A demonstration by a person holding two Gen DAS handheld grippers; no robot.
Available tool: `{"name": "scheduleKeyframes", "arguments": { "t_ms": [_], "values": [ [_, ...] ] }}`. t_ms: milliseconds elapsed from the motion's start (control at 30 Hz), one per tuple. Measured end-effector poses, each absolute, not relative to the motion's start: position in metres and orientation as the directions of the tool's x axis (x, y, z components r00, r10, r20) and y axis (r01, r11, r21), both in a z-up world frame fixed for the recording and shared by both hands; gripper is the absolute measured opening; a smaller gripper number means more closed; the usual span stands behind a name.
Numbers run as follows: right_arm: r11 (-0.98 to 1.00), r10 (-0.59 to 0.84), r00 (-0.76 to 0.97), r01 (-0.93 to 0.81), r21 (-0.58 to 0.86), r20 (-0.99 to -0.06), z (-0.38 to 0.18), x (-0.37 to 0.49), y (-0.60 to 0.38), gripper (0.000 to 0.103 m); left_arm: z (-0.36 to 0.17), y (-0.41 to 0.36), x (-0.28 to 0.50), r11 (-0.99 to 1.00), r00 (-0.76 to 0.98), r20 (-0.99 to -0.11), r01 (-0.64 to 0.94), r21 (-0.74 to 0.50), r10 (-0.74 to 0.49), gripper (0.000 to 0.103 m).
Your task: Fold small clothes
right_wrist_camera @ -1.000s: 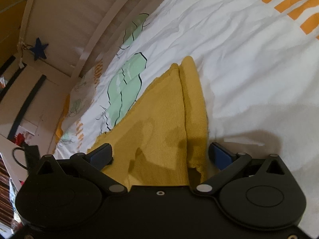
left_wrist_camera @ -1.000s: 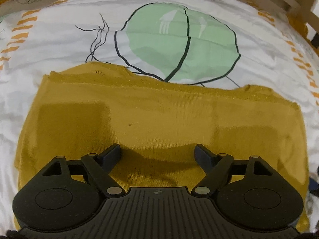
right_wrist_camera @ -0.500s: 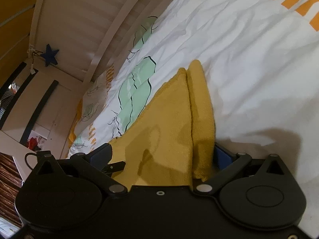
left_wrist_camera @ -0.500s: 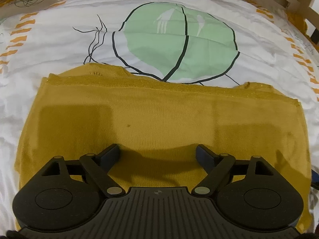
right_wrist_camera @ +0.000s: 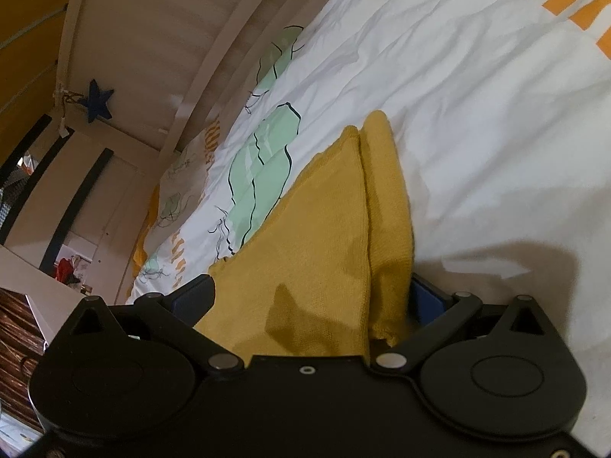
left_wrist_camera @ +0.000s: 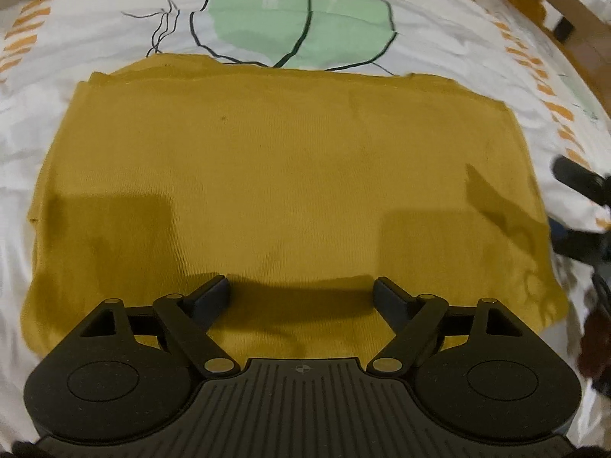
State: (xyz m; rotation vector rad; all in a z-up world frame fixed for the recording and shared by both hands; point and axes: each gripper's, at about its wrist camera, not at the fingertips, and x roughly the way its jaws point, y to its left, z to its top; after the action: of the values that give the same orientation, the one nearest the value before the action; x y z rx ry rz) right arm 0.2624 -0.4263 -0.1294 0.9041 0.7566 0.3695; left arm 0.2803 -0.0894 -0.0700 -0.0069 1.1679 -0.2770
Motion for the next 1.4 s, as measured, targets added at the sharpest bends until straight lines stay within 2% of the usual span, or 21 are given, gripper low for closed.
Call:
{"name": "scheduleKeyframes", "arguments": {
  "t_ms": [233, 333, 400, 633, 700, 733, 800, 1100, 1400],
  "values": [
    [0.603, 0.577, 0.69, 0.0, 0.798, -0.436, -0.128, 0.26, -0.423, 0.103, -0.049, -0.056, 0.27, 0.963, 0.421, -0.87, 0.192, -0.191, -0.257, 0.081],
    [0.632, 0.561, 0.69, 0.0, 0.775, -0.457, -0.126, 0.259, -0.419, 0.097, -0.041, -0.039, 0.272, 0.969, 0.46, -0.857, 0.181, -0.165, -0.232, 0.081],
    [0.676, 0.532, 0.688, 0.006, 0.737, -0.493, -0.122, 0.257, -0.415, 0.083, -0.039, -0.026, 0.275, 0.974, 0.473, -0.854, 0.163, -0.158, -0.217, 0.081],
    [0.788, 0.434, 0.681, 0.03, 0.615, -0.589, -0.112, 0.253, -0.406, 0.056, -0.04, 0.011, 0.284, 0.977, 0.486, -0.848, 0.101, -0.187, -0.213, 0.081],
    [0.804, 0.42, 0.674, 0.033, 0.593, -0.608, -0.11, 0.253, -0.404, 0.046, -0.04, 0.019, 0.287, 0.976, 0.491, -0.844, 0.082, -0.201, -0.216, 0.081],
    [0.804, 0.419, 0.67, 0.039, 0.593, -0.612, -0.109, 0.253, -0.404, 0.044, -0.042, 0.021, 0.29, 0.974, 0.492, -0.842, 0.074, -0.212, -0.221, 0.081],
    [0.801, 0.415, 0.666, 0.055, 0.596, -0.62, -0.107, 0.255, -0.404, 0.031, -0.044, 0.027, 0.292, 0.97, 0.49, -0.839, 0.063, -0.236, -0.236, 0.081],
    [0.843, 0.374, 0.641, 0.066, 0.534, -0.67, -0.077, 0.268, -0.373, 0.027, -0.042, 0.051, 0.306, 0.959, 0.491, -0.828, 0.061, -0.277, -0.27, 0.081],
    [0.814, 0.438, 0.647, 0.009, 0.581, -0.624, -0.044, 0.285, -0.317, 0.025, -0.024, 0.089, 0.313, 0.955, 0.534, -0.803, 0.029, -0.294, -0.263, 0.081]
  ]
}}
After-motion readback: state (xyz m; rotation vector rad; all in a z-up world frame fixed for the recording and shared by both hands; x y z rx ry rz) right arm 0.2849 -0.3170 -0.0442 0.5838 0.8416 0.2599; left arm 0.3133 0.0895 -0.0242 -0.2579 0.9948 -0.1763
